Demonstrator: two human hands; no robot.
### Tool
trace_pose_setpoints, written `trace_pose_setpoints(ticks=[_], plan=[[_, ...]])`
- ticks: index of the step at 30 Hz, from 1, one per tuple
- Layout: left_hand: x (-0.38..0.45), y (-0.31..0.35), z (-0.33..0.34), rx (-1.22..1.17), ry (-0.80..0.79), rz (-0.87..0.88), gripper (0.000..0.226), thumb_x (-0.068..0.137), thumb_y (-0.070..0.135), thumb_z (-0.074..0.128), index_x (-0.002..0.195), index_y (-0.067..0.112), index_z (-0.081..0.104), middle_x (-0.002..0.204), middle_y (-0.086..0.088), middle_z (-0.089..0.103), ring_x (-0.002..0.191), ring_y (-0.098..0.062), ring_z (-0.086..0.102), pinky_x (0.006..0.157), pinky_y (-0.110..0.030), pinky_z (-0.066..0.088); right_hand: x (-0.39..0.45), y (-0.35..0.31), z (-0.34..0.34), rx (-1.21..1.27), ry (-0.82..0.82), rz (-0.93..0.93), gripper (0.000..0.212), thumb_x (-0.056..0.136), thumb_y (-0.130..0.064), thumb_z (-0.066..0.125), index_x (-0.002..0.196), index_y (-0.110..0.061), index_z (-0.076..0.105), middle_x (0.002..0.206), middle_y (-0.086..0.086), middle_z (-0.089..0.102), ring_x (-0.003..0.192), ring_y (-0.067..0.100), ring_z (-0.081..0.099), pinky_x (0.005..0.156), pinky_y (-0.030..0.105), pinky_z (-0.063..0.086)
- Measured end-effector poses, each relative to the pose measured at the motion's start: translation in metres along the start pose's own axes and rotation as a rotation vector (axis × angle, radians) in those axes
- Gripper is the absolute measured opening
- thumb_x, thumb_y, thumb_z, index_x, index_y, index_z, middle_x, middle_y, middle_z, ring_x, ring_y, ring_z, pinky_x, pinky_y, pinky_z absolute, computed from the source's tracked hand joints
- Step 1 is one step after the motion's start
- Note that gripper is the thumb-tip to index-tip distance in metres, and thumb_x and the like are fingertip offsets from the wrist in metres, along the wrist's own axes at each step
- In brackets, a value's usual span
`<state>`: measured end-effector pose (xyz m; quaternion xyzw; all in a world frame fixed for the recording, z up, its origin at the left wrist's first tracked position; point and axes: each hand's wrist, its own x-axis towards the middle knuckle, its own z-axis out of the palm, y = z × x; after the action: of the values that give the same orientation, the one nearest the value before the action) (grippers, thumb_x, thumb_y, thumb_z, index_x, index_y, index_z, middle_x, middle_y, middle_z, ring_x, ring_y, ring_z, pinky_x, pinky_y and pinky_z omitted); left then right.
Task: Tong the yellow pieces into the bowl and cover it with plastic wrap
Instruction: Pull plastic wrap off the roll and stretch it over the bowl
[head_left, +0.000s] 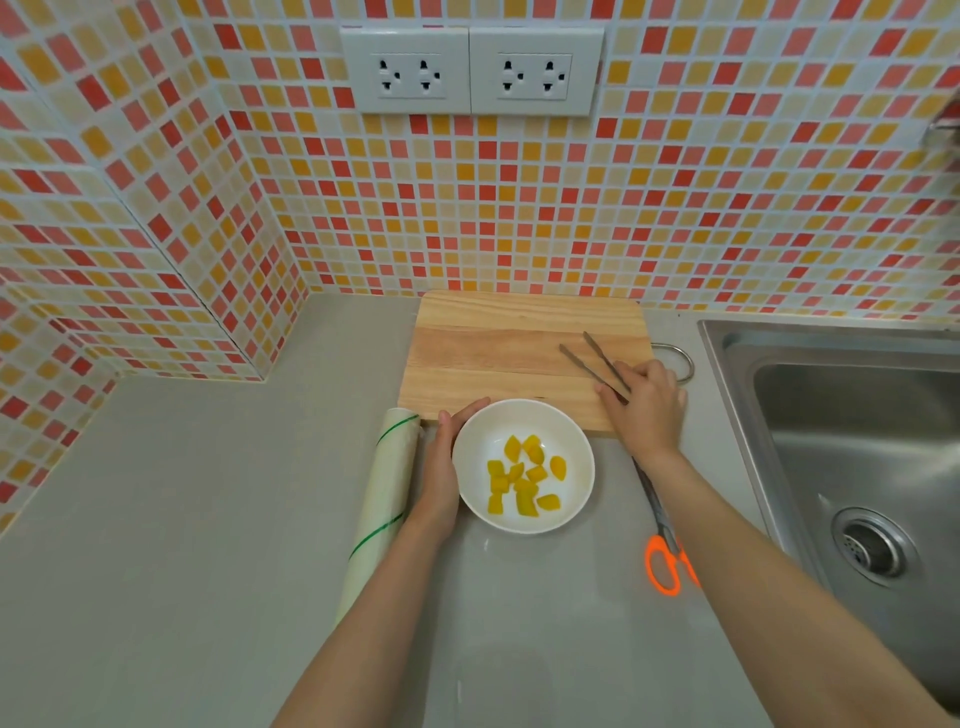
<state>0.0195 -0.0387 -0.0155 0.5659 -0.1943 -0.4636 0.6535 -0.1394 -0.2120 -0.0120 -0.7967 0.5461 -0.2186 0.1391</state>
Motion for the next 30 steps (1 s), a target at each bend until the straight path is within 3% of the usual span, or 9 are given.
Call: trace_pose_setpoints(ticks=[6,10,13,17,21,25,28,30], plan=[[-0.002,0.013,-0.003,0.049,-0.048,-0.049,0.055,0.096,0.054,0.017,0.118,0.028,0.060,0.122,0.003,0.065,0.118,-0.020,0.058,0.100,-0.038,0.044,-0.017,-0.014,-0.012,0.152,0.117,0.010,0.043,0.090,-0.028,0.055,0.130,-0.012,0.053,0.122,0.019,0.051,0.116,0.034,0.046,0.094,0.045,0.035],[-0.001,0.044,-0.006,0.180,-0.055,0.034,0.058,0.098,0.046,0.010,0.129,0.020,0.052,0.134,-0.007,0.055,0.118,-0.014,0.053,0.093,-0.024,0.042,-0.045,-0.051,-0.034,0.323,0.266,-0.042,0.039,0.092,-0.022,0.050,0.129,-0.011,0.053,0.124,0.019,0.050,0.119,0.033,0.046,0.098,0.045,0.034],[-0.012,0.069,-0.031,0.304,-0.042,0.151,0.058,0.100,0.040,0.006,0.133,0.019,0.049,0.133,-0.004,0.055,0.124,-0.011,0.048,0.099,-0.025,0.037,-0.090,-0.092,-0.047,0.529,0.283,-0.188,0.040,0.093,-0.026,0.044,0.129,-0.013,0.054,0.124,0.012,0.050,0.118,0.021,0.046,0.103,0.037,0.036],[-0.041,0.078,-0.082,0.396,0.020,0.193,0.055,0.101,0.035,0.006,0.134,0.020,0.046,0.138,-0.002,0.052,0.129,-0.011,0.044,0.105,-0.029,0.032,-0.167,-0.139,-0.033,0.725,-0.001,-0.342,0.039,0.095,-0.024,0.041,0.129,-0.012,0.053,0.123,0.003,0.049,0.119,0.010,0.043,0.105,0.022,0.031],[-0.074,0.051,-0.128,0.619,0.069,0.160,0.049,0.101,0.034,0.013,0.140,0.019,0.040,0.149,0.001,0.040,0.139,-0.011,0.031,0.118,-0.031,0.017,-0.214,-0.171,-0.002,0.884,-0.441,-0.053,0.043,0.098,-0.023,0.040,0.140,-0.019,0.034,0.143,-0.001,0.038,0.131,-0.007,0.030,0.111,0.012,0.019],[-0.093,0.017,-0.152,1.041,0.057,0.042,0.050,0.101,0.035,0.014,0.149,0.021,0.019,0.160,0.002,0.011,0.146,-0.011,0.005,0.119,-0.031,-0.002,-0.229,-0.188,0.020,0.930,-0.604,0.279,0.054,0.099,-0.026,0.037,0.146,-0.008,0.020,0.155,0.007,0.024,0.143,0.015,0.021,0.116,0.023,0.013],[-0.101,0.000,-0.147,1.237,-0.013,0.018,0.051,0.101,0.038,0.011,0.150,0.025,0.012,0.161,0.002,0.000,0.146,-0.012,-0.009,0.116,-0.039,-0.013,-0.232,-0.195,0.025,0.965,-0.604,0.354,0.049,0.098,-0.023,0.040,0.143,-0.007,0.031,0.151,0.011,0.034,0.139,0.021,0.033,0.117,0.039,0.024],[-0.105,-0.005,-0.138,1.238,-0.017,0.035,0.052,0.100,0.042,0.011,0.150,0.029,0.008,0.160,0.005,-0.002,0.145,-0.010,-0.014,0.114,-0.039,-0.017,-0.232,-0.199,0.023,0.987,-0.593,0.360,0.043,0.097,-0.020,0.041,0.138,-0.008,0.040,0.143,0.012,0.046,0.132,0.022,0.043,0.112,0.042,0.032]])
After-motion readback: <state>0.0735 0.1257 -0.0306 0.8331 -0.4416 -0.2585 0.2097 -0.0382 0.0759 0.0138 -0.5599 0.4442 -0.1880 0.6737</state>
